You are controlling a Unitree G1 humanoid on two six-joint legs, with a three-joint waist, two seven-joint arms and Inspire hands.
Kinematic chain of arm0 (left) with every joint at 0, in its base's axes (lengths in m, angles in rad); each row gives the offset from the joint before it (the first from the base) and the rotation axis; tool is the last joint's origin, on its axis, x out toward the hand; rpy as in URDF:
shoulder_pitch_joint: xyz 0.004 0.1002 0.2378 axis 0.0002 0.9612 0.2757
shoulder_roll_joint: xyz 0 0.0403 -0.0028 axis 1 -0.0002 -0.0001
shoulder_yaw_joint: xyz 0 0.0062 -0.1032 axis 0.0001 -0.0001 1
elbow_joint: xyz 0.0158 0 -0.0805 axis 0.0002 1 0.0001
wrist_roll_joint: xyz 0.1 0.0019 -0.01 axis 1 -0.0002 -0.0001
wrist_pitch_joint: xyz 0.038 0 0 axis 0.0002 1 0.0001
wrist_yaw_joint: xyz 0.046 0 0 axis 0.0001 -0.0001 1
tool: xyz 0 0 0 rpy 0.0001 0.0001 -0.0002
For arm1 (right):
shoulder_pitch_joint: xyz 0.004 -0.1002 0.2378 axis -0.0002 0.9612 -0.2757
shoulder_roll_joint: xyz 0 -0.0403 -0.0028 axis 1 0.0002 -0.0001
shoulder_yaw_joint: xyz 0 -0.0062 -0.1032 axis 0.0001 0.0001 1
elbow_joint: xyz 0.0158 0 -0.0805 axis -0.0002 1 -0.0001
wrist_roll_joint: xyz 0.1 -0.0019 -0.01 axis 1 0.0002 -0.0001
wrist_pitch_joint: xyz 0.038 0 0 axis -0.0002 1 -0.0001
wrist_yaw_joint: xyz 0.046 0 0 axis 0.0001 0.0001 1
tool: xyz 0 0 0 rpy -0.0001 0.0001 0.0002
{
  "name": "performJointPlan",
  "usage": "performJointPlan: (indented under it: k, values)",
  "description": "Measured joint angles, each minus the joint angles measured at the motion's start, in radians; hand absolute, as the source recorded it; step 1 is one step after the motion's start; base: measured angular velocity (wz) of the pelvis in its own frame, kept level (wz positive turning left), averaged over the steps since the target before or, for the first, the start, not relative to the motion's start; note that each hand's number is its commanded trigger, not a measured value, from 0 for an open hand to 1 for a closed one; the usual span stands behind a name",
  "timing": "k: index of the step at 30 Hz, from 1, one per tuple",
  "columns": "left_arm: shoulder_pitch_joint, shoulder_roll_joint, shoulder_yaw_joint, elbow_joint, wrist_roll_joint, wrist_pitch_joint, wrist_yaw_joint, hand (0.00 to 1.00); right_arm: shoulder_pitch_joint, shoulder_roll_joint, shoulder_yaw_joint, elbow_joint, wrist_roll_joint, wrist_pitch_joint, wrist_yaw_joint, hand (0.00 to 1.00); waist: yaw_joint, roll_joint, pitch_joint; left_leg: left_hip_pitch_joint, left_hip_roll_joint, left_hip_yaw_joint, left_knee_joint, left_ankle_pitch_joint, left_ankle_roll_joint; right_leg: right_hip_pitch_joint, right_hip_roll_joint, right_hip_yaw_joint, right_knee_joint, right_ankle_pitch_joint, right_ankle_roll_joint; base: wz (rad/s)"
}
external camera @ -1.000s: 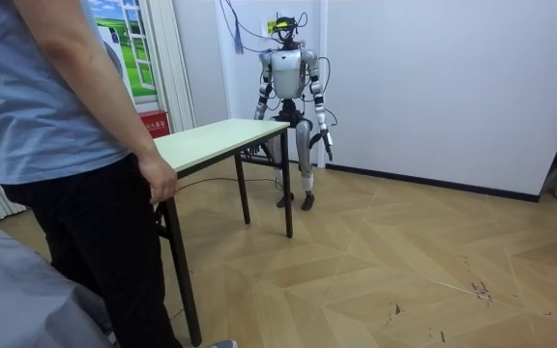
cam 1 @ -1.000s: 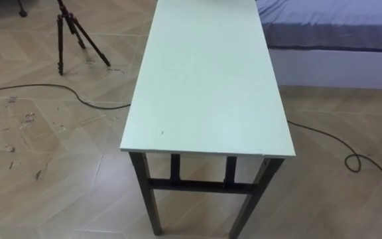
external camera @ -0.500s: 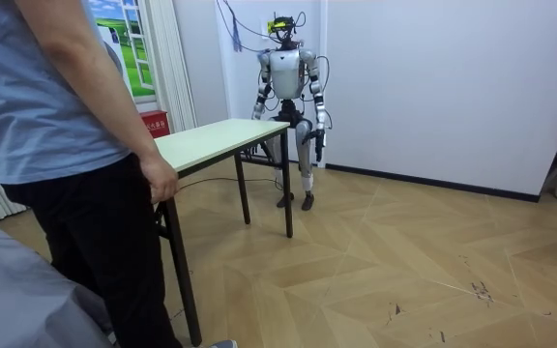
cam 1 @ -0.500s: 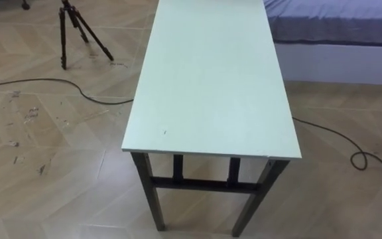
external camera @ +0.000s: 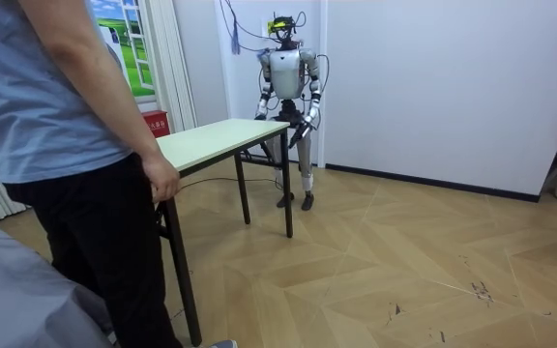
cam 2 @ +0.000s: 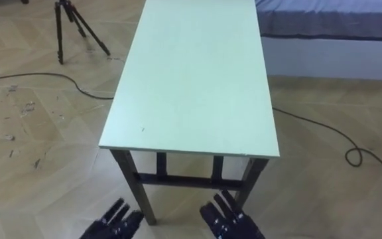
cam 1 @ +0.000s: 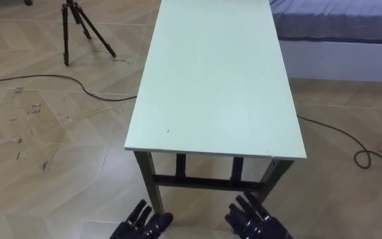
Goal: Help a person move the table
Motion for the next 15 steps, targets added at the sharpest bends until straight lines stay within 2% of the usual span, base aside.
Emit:
performJointPlan:
  k: [1, 7, 11, 15]
  values:
    - [-0.001, 0.003, -0.014, -0.008, -0.022, -0.001, -0.004, 0.00, 0.000, -0.001, 0.014, -0.018, 0.022, 0.000, 0.006, 0.00, 0.000, -0.003, -0.0017, 0.001, 0.000, 0.000, 0.002, 0.000, 0.000, 0.001, 0.000, 0.000, 0.001, 0.000, 0.000, 0.00]
    - [-0.005, 0.013, -0.060, -0.061, -0.070, -0.002, -0.007, 0.00, -0.006, -0.004, 0.064, -0.121, 0.063, -0.002, 0.036, 0.00, -0.001, -0.006, -0.0006, 0.014, 0.000, 0.001, 0.005, 0.000, 0.000, 0.003, -0.001, 0.002, 0.010, 0.000, 0.000, 0.00]
    - [-0.007, 0.043, -0.084, -0.124, -0.105, -0.002, -0.006, 0.00, -0.008, -0.007, 0.068, -0.154, 0.094, -0.001, 0.033, 0.00, 0.000, -0.004, -0.0017, 0.015, 0.000, 0.001, 0.008, 0.000, 0.000, 0.003, -0.001, 0.001, 0.013, 0.000, 0.000, 0.01]
    - [-0.007, 0.053, -0.086, -0.163, -0.105, -0.001, -0.006, 0.00, -0.020, -0.011, 0.071, -0.157, 0.096, -0.001, 0.032, 0.00, -0.004, 0.000, -0.0013, 0.016, 0.000, 0.002, 0.012, 0.000, 0.000, 0.006, -0.001, 0.003, 0.014, 0.000, 0.000, 0.00]
